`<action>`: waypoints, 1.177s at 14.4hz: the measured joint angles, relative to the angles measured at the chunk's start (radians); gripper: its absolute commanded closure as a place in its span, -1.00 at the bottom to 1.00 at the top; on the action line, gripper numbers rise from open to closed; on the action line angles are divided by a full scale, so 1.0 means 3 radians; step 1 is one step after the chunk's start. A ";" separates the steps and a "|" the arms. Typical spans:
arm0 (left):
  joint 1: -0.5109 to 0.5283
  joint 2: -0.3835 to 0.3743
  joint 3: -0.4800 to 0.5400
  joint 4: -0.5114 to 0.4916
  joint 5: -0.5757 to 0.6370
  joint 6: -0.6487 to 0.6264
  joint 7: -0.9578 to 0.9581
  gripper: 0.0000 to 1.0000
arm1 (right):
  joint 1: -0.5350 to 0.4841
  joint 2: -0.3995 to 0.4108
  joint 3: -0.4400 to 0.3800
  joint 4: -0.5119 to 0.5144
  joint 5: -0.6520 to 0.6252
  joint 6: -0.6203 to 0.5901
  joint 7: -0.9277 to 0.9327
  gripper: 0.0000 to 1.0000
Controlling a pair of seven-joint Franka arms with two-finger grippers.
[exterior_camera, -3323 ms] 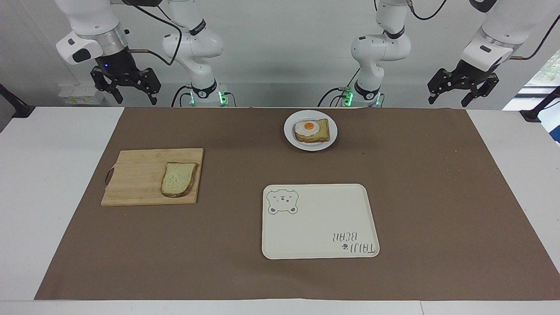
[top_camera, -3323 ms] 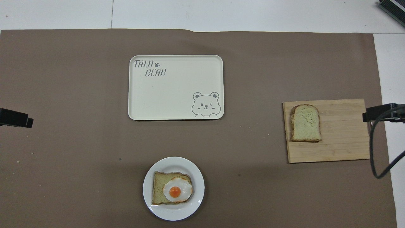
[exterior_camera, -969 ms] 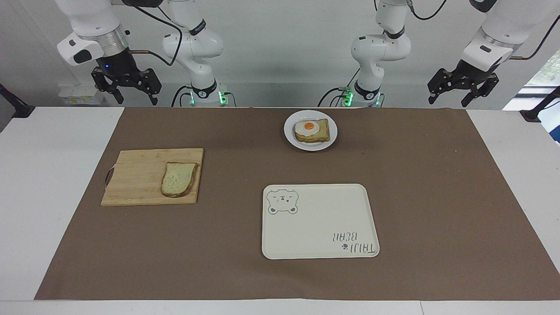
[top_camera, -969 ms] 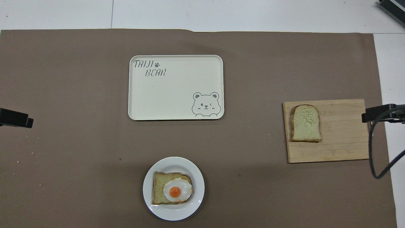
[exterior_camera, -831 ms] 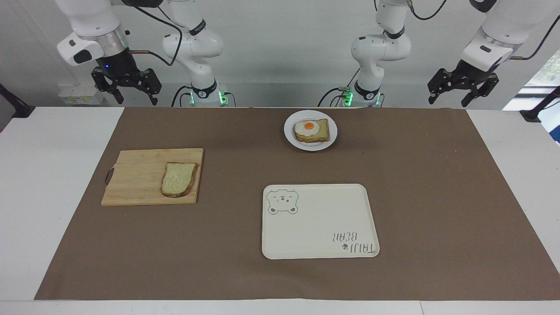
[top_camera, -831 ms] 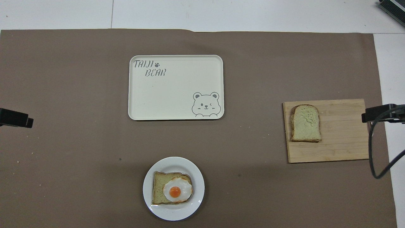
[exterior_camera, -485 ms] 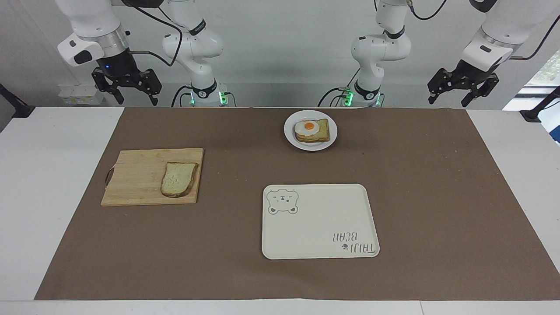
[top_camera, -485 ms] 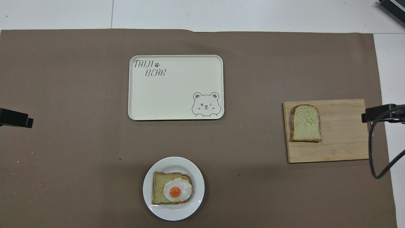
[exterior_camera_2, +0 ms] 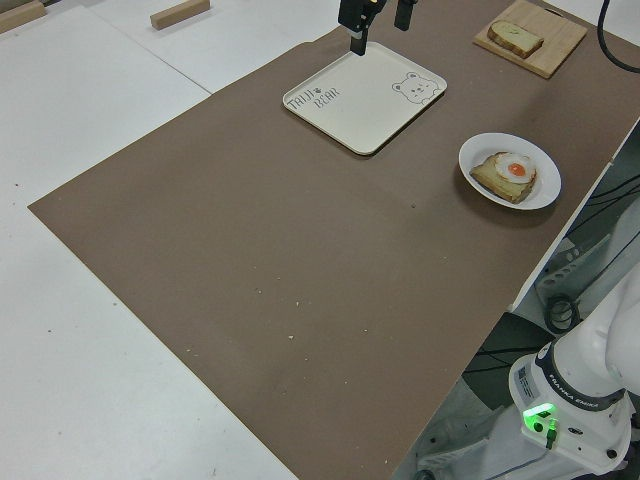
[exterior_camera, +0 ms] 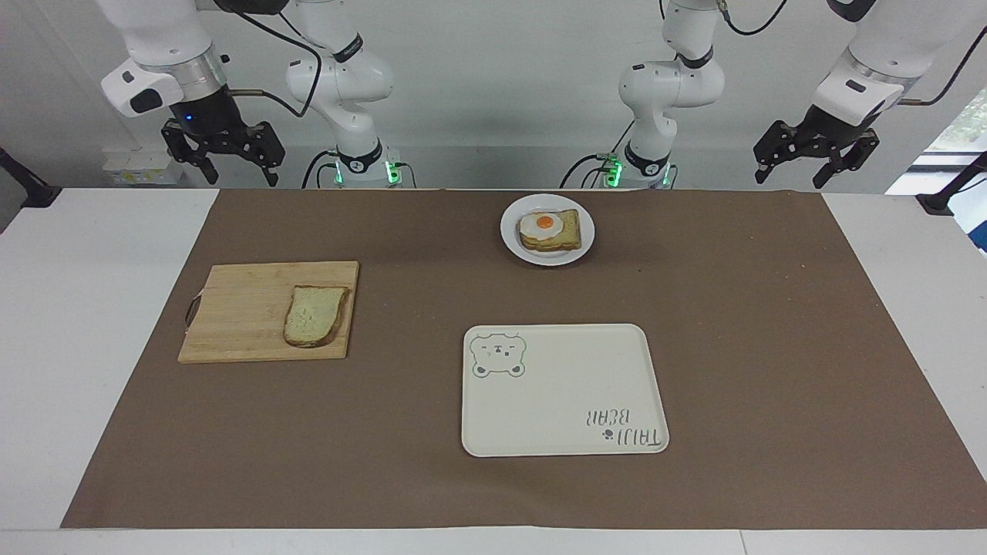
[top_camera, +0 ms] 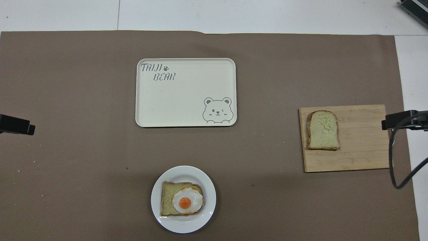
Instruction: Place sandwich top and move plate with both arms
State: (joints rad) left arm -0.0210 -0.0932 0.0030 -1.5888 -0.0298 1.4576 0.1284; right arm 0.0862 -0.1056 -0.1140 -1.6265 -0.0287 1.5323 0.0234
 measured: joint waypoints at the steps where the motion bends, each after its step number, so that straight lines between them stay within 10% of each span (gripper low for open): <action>1: 0.0000 0.0000 0.0000 0.0000 0.0000 0.0000 0.0000 -1.00 | 0.0000 0.0000 0.0000 -0.0003 0.0000 0.0014 0.0000 -1.00; 17: 0.0000 0.0000 0.0000 0.0000 0.0000 0.0000 0.0000 -1.00 | -0.0024 0.0147 -0.0014 -0.0603 0.0000 0.0964 -0.0258 -1.00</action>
State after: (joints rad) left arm -0.0210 -0.0932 0.0030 -1.5888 -0.0298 1.4576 0.1284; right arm 0.0791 -0.0616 -0.1181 -1.8073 -0.0287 1.8216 -0.0539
